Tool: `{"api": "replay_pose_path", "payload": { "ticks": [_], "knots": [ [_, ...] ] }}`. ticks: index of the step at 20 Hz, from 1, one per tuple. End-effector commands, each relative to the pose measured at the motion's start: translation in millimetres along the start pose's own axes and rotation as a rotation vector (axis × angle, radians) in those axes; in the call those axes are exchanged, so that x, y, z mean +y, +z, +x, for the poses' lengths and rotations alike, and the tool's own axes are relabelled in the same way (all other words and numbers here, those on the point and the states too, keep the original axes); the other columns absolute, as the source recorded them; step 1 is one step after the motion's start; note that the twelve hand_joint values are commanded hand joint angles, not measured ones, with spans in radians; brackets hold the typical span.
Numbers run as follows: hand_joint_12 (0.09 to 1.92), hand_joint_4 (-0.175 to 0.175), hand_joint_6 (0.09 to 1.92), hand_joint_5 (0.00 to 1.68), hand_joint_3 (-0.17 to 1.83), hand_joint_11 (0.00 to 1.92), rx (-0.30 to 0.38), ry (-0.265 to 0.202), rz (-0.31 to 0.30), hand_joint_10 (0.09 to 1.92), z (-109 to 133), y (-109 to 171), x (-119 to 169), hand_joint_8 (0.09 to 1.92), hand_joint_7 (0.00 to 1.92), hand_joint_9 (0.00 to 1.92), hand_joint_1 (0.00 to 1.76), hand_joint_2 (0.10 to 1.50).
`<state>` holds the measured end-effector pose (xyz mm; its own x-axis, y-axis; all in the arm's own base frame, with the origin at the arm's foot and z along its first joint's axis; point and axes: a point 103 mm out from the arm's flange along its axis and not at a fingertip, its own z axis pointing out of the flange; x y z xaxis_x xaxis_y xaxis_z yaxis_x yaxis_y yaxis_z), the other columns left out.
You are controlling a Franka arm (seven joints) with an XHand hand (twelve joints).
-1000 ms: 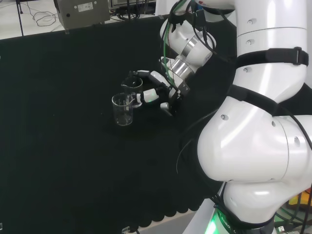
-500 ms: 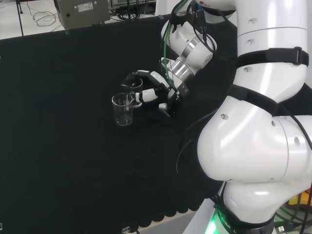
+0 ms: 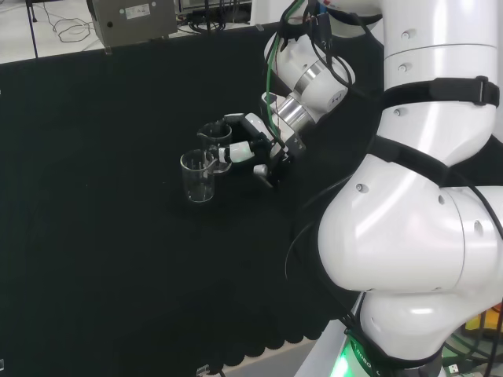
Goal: Pick up the beaker on the right.
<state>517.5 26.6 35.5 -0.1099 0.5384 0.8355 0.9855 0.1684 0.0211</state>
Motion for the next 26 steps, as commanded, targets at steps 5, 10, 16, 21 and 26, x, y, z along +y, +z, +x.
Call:
{"api": "replay_pose_path", "payload": {
  "ticks": [5,10,16,21,26],
  "knots": [
    [0.79,-0.175,0.92,1.14,0.77,1.14,-0.073,-0.052,-0.047,0.81,25.2,-54.5,-4.7,0.90,1.20,1.45,1.30,0.64],
    [0.81,-0.175,0.98,1.12,0.82,1.13,-0.166,-0.079,-0.068,0.86,34.1,-85.1,-25.1,0.96,1.18,1.45,1.30,0.63],
    [0.83,-0.175,1.03,1.10,0.85,1.12,-0.189,-0.148,-0.014,0.88,45.9,-108.8,-52.2,1.01,1.16,1.45,1.29,0.62],
    [0.84,-0.175,1.05,1.09,0.87,1.12,-0.290,-0.154,0.042,0.90,58.4,-118.2,-76.1,1.04,1.15,1.44,1.29,0.62],
    [0.85,-0.175,1.07,1.09,0.89,1.11,-0.354,-0.162,0.088,0.92,72.0,-113.3,-85.9,1.05,1.15,1.44,1.29,0.61]
  ]
}}
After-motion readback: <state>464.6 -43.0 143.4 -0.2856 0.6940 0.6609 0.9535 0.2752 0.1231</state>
